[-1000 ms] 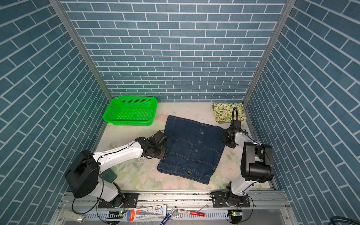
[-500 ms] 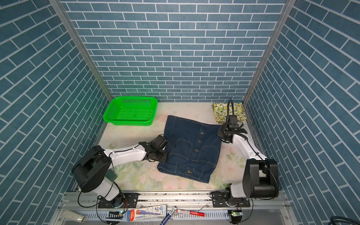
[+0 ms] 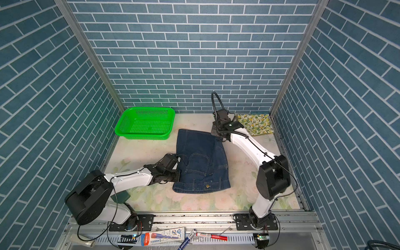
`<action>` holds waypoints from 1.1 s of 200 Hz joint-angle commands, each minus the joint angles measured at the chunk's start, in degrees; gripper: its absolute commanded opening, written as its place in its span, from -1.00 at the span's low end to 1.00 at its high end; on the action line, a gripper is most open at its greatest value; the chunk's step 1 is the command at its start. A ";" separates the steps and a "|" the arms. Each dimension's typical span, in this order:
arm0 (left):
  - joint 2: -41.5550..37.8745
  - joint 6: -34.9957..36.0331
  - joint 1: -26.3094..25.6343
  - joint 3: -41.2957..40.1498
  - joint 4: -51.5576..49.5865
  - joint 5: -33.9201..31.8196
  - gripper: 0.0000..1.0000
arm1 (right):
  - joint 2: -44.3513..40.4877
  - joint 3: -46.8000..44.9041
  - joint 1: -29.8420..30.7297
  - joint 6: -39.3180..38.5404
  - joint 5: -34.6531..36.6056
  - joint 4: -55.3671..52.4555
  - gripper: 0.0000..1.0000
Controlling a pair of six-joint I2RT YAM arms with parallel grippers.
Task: Fold and stack skirts
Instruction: Fold the skirt at the center of the table, then rotate the skirt at the center of the table.
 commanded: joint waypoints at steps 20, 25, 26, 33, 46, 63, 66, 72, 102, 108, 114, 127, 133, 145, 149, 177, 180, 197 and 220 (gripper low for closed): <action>-2.35 -0.73 1.62 -4.30 -0.27 0.34 -1.00 | 18.54 21.52 6.39 7.34 4.95 -5.43 -1.00; -2.37 -0.79 1.71 -4.48 0.00 0.40 -1.00 | 20.61 23.90 6.89 7.81 4.76 -5.77 -1.00; -2.37 -0.75 1.74 -4.54 0.03 0.47 -1.00 | 21.10 24.38 7.00 7.91 4.76 -5.90 -1.00; -2.33 -0.86 1.84 -4.85 0.38 0.56 -1.00 | 23.53 27.27 7.49 8.48 4.54 -7.03 -1.00; -1.65 -0.84 1.87 -4.94 1.23 1.21 -1.00 | 25.28 30.08 7.96 8.64 2.94 -8.14 -1.00; -0.04 -0.93 1.86 -4.85 2.88 2.33 -1.00 | 24.06 27.38 8.00 7.04 1.58 -6.82 -0.54; 0.34 -0.98 1.86 -4.76 3.26 2.46 -1.00 | 23.38 26.47 7.98 6.58 1.27 -6.32 -0.42; 1.17 -1.02 1.87 -4.61 3.80 2.85 -1.00 | 21.93 24.97 7.84 5.93 1.28 -5.88 -0.19; 5.68 -1.34 1.60 -2.91 6.42 4.86 -1.00 | 11.28 13.44 4.60 4.25 1.19 -3.55 0.37; 6.46 -1.43 1.39 -2.34 6.58 5.03 -1.00 | 8.99 10.67 3.56 4.11 0.50 -2.80 0.39; 7.12 -1.55 0.98 -1.84 6.78 4.95 -1.00 | 6.80 8.25 2.45 3.87 0.37 -2.53 0.39; 8.49 -1.75 -0.21 -0.43 6.92 4.63 -1.00 | 2.28 2.45 0.07 2.71 0.89 -2.52 0.39; 9.38 -1.88 -0.91 0.36 6.92 4.39 -1.00 | 0.35 -0.29 -1.24 2.41 0.79 -2.54 0.39; 11.29 -2.30 -2.45 2.23 6.67 4.16 -1.00 | -3.85 -6.34 -4.19 2.13 -0.37 -1.82 0.39; 11.99 -2.36 -3.03 2.79 6.58 4.16 -1.00 | -5.14 -8.40 -5.13 1.98 -1.14 -1.51 0.39; 15.74 -3.72 -7.67 6.13 5.66 2.60 -1.00 | -12.46 -20.66 -10.62 0.50 -4.75 -0.47 0.40; 16.15 -3.84 -8.17 7.01 5.46 2.44 -1.00 | -13.04 -21.83 -11.04 0.32 -5.19 -0.35 0.40; 18.03 -4.72 -10.42 8.64 5.13 2.23 -1.00 | -15.90 -27.83 -12.50 -0.37 -6.62 0.30 0.41; 17.84 -5.18 -11.66 9.11 3.05 2.03 -1.00 | -19.47 -34.41 -13.28 -0.01 -6.50 1.00 0.49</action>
